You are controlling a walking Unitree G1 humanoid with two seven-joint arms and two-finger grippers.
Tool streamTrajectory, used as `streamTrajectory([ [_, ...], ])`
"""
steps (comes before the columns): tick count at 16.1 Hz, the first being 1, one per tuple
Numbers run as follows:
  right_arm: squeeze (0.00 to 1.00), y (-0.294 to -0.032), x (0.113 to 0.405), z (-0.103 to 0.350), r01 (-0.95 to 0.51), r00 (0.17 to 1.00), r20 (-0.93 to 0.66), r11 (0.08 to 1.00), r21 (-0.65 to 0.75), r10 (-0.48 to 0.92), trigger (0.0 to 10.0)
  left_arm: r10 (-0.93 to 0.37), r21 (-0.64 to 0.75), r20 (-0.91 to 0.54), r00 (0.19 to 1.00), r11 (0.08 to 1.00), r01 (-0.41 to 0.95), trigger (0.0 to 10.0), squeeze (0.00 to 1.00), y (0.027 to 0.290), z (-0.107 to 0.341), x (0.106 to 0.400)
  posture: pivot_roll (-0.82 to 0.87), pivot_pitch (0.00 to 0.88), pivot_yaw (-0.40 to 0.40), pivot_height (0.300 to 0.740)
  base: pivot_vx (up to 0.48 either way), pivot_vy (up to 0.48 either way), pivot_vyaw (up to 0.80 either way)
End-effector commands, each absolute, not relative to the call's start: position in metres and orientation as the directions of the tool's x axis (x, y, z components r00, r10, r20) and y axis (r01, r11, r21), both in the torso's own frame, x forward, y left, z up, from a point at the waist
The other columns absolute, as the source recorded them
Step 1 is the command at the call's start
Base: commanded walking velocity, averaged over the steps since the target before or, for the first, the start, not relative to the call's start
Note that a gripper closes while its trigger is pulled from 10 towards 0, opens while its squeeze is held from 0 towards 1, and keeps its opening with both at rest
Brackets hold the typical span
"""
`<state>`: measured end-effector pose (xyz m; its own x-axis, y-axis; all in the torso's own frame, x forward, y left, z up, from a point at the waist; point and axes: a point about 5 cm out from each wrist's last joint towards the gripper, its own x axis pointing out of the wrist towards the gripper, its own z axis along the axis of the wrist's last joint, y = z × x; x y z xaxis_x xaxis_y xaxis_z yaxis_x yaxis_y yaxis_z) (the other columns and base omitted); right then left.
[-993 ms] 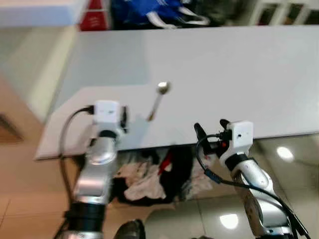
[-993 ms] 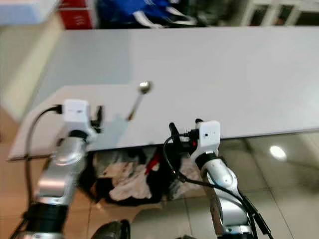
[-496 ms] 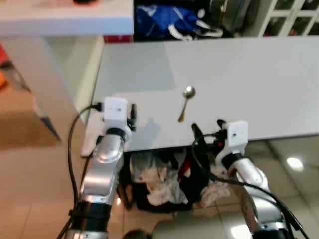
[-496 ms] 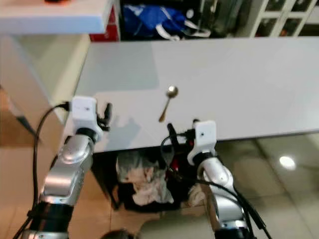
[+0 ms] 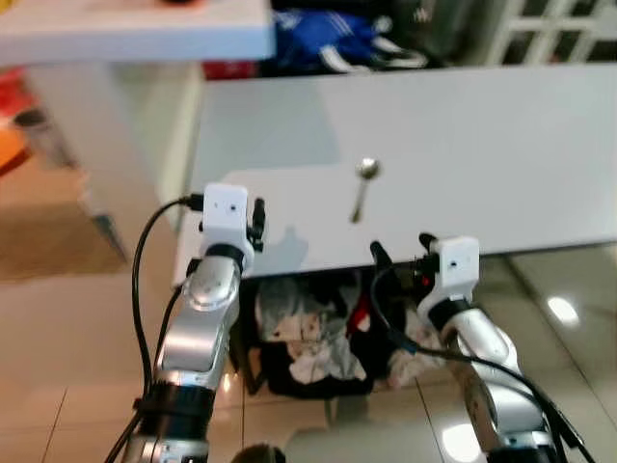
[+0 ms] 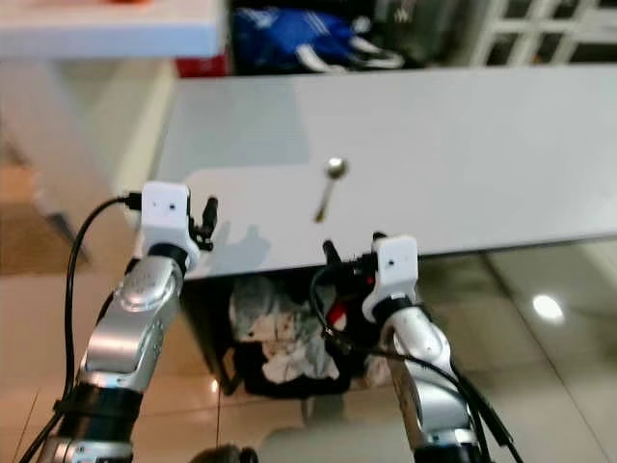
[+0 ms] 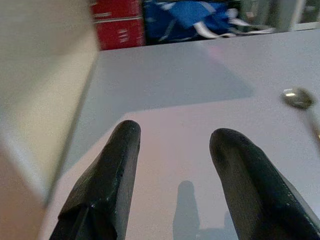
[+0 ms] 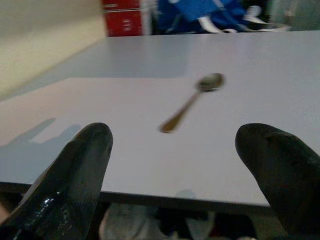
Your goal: Setting the table
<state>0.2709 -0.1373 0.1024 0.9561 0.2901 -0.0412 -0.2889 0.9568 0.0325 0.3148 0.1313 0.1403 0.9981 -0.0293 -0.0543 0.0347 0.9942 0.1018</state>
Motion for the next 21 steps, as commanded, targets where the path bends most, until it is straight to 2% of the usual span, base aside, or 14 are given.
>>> streamTrajectory([
  [1, 0.0, -0.1333, 0.2748, 0.1064, -0.306, 0.951, -0.022, 0.951, 0.03, 0.307, 10.0, -0.013, 0.107, -0.054, 0.998, 0.994, 0.019, 10.0, 0.0, 0.1329, 0.1405, 0.3169, 0.02, 0.013, 0.013, 0.74, 0.0, 0.0, 0.73],
  [4, 0.0, -0.1312, 0.2763, 0.106, -0.309, 0.95, -0.025, 0.95, 0.037, 0.31, 10.0, -0.012, 0.118, -0.054, 0.998, 0.993, 0.018, 10.0, 0.0, 0.1334, 0.1408, 0.3171, 0.02, 0.017, 0.011, 0.74, 0.0, 0.0, 0.72],
  [17, 0.0, -0.1298, 0.2759, 0.106, -0.321, 0.946, -0.024, 0.946, 0.034, 0.322, 10.0, -0.016, 0.121, -0.068, 0.998, 0.992, 0.024, 10.0, 0.0, 0.128, 0.138, 0.3205, 0.02, 0.015, 0.014, 0.74, 0.0, 0.471, 0.0],
  [21, 0.0, -0.1276, 0.2769, 0.1065, -0.335, 0.942, -0.025, 0.942, 0.031, 0.336, 10.0, -0.016, 0.121, -0.076, 0.997, 0.992, 0.025, 10.0, 0.0, 0.1268, 0.1369, 0.3213, 0.02, 0.018, 0.009, 0.74, 0.0, 0.463, 0.78],
])
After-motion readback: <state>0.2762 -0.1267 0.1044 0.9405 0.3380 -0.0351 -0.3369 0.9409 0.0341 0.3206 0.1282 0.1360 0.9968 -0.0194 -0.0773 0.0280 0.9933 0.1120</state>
